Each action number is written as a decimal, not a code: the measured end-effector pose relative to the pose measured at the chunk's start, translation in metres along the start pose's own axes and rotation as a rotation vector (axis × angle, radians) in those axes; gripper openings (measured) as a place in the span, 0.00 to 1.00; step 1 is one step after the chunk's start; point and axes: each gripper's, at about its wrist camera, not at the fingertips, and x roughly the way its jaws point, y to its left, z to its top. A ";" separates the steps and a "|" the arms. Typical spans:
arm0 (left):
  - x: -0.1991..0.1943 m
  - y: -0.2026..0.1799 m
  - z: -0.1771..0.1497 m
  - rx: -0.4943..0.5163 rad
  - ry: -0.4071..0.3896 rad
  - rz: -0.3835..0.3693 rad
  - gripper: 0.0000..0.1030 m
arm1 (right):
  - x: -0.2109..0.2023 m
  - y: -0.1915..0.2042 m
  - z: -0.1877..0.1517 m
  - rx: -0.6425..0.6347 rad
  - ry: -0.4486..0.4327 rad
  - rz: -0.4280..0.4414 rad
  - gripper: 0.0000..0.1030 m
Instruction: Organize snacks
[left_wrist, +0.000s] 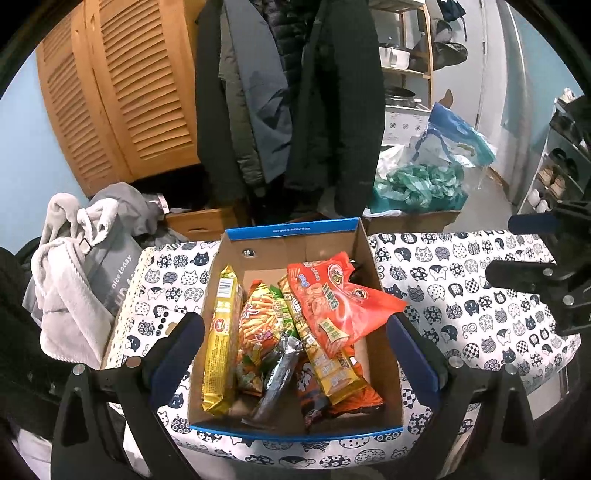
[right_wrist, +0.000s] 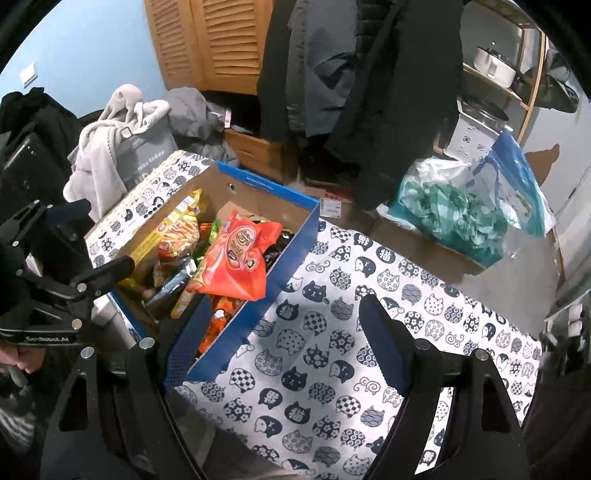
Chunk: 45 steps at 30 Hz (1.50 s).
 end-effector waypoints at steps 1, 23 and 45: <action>0.000 0.000 0.000 0.001 0.000 0.001 0.97 | 0.000 0.000 0.000 -0.001 0.000 -0.001 0.79; 0.001 0.003 0.000 -0.007 0.010 -0.004 0.97 | 0.001 -0.002 0.000 0.000 0.006 -0.001 0.79; 0.007 0.002 -0.002 -0.004 0.048 -0.005 0.97 | 0.005 -0.005 -0.002 -0.003 0.017 -0.004 0.79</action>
